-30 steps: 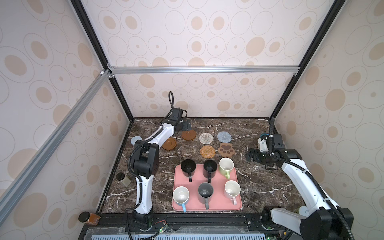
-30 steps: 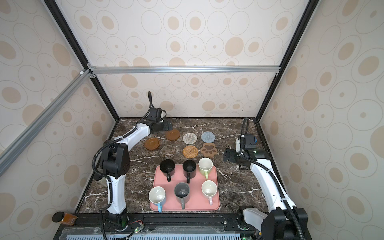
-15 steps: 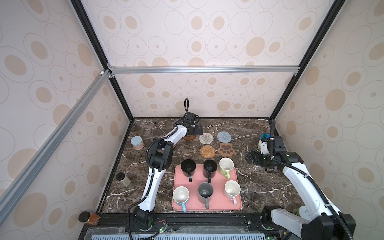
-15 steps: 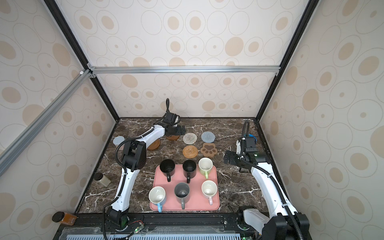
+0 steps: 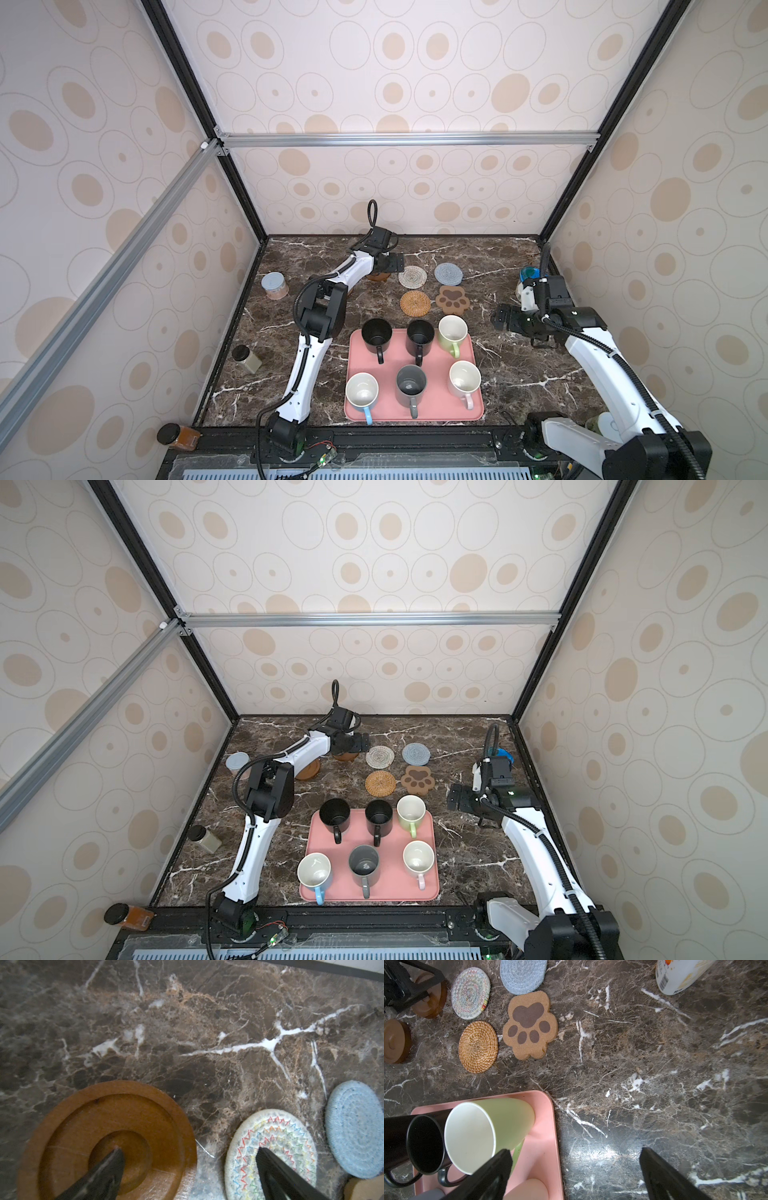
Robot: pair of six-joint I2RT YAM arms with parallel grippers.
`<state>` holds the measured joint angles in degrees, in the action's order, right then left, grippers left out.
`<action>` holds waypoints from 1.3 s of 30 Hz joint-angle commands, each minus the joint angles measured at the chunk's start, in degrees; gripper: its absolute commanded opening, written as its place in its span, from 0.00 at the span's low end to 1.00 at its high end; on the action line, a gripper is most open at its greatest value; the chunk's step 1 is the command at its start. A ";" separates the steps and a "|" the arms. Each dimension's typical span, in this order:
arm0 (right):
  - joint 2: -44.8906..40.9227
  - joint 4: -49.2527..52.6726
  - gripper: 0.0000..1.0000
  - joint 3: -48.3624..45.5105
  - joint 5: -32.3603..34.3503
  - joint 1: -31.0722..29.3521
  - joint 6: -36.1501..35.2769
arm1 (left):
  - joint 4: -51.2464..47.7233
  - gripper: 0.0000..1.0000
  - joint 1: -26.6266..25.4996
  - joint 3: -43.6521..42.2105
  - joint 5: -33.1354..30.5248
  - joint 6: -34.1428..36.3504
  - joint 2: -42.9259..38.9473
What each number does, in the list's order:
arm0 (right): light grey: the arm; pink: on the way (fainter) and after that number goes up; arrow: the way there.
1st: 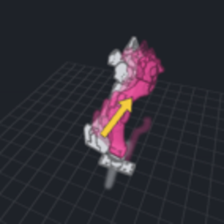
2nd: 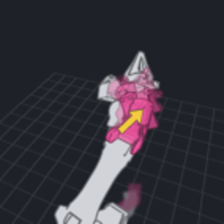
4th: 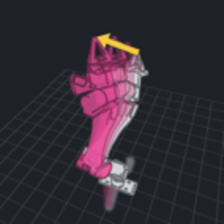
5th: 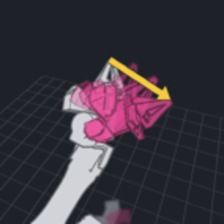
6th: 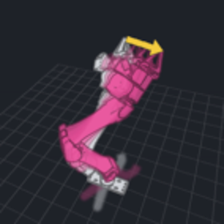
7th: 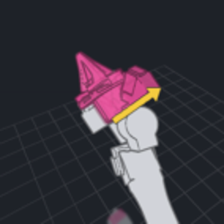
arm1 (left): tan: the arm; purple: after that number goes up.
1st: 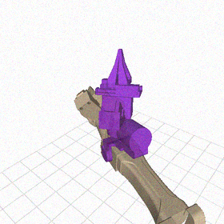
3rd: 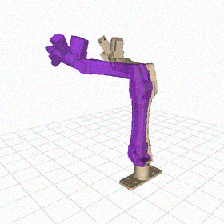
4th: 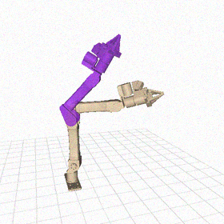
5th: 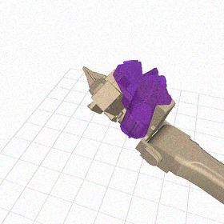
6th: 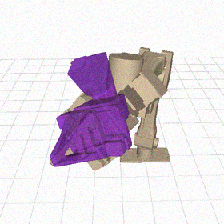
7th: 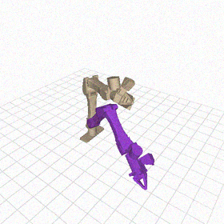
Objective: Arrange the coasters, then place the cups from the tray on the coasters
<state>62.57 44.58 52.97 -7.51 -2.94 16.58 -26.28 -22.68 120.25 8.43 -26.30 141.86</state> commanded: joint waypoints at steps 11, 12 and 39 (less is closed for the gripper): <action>0.62 0.54 1.00 -0.33 0.21 0.01 0.38 | -0.06 1.00 -2.08 -11.44 -1.59 0.65 -4.97; 0.69 0.53 1.00 -0.35 0.21 -0.03 0.38 | 0.70 1.00 -2.24 -13.05 -1.50 0.48 -5.91; 1.58 0.40 1.00 0.28 -0.06 0.03 0.06 | 6.79 1.00 -4.12 -29.83 -1.42 -1.41 -15.90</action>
<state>63.66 44.56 52.97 -7.55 -2.94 16.64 -14.41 -26.15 91.74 6.17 -26.17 126.15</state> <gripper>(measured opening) 0.997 0.999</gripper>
